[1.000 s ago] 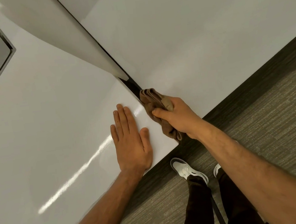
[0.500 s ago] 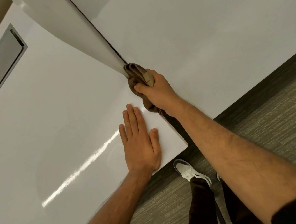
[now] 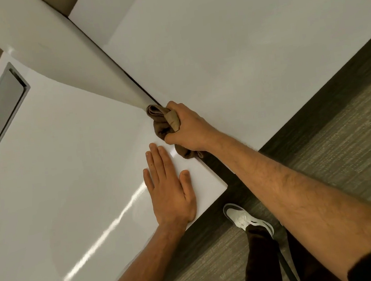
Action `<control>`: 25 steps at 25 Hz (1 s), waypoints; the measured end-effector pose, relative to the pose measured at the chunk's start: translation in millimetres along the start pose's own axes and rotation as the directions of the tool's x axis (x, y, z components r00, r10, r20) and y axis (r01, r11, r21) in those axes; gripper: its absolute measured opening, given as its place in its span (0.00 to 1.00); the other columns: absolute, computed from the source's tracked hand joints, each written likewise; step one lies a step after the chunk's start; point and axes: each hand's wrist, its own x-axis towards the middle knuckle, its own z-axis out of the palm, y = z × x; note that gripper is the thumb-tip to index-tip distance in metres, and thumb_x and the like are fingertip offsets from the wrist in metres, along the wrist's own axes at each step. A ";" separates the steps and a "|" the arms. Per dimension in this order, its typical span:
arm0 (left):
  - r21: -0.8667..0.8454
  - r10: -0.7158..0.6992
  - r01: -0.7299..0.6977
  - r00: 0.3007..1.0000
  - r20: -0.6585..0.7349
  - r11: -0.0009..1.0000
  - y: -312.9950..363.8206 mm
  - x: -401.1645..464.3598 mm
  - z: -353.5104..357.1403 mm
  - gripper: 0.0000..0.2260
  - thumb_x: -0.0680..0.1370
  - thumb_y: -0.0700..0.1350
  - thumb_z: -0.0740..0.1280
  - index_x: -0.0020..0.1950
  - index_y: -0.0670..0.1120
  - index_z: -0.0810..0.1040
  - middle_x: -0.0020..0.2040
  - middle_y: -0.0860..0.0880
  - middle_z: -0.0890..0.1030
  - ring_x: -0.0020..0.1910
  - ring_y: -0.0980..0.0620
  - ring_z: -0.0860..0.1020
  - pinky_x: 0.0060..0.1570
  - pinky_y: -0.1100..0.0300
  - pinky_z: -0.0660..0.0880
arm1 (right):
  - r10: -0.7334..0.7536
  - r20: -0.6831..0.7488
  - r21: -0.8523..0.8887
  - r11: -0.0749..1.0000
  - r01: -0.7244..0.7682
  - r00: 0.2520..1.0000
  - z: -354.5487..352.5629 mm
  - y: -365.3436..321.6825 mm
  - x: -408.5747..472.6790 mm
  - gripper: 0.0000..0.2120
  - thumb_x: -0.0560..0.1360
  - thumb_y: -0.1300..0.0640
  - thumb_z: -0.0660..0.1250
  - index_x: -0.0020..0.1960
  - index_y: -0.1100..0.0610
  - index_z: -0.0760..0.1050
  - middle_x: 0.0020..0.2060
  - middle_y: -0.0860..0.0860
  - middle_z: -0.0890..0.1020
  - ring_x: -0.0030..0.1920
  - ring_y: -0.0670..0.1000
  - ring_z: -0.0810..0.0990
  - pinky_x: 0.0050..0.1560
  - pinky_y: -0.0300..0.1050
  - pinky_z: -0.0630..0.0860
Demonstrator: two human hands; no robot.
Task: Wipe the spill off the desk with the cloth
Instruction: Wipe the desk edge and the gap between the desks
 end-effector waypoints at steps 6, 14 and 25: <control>0.013 -0.004 0.004 1.000 -0.002 1.000 0.5 2.5 0.8 0.31 0.86 0.61 0.46 0.87 0.52 0.43 0.87 0.55 0.42 0.85 0.54 0.42 0.81 0.61 0.34 | 0.055 -0.027 0.009 0.998 -0.054 0.998 -2.7 20.1 -45.6 0.20 0.73 0.57 0.73 0.56 0.44 0.65 0.54 0.46 0.72 0.50 0.51 0.78 0.49 0.49 0.78; 0.025 0.005 -0.004 1.000 -0.001 1.000 0.0 1.5 -0.6 0.31 0.87 0.58 0.48 0.87 0.50 0.42 0.87 0.54 0.41 0.85 0.54 0.41 0.80 0.62 0.33 | 0.151 -0.046 0.124 0.982 -0.145 0.987 -9.6 42.5 -126.4 0.20 0.75 0.57 0.74 0.60 0.44 0.69 0.55 0.43 0.75 0.52 0.45 0.79 0.50 0.39 0.77; 0.015 0.017 -0.017 1.000 -0.003 1.000 -1.3 -0.7 2.2 0.32 0.86 0.55 0.52 0.87 0.50 0.42 0.87 0.54 0.42 0.85 0.53 0.42 0.81 0.61 0.35 | 0.301 -0.126 0.490 0.847 -0.205 0.945 -36.4 51.4 -137.6 0.23 0.66 0.49 0.75 0.61 0.40 0.78 0.55 0.45 0.84 0.57 0.47 0.84 0.62 0.51 0.80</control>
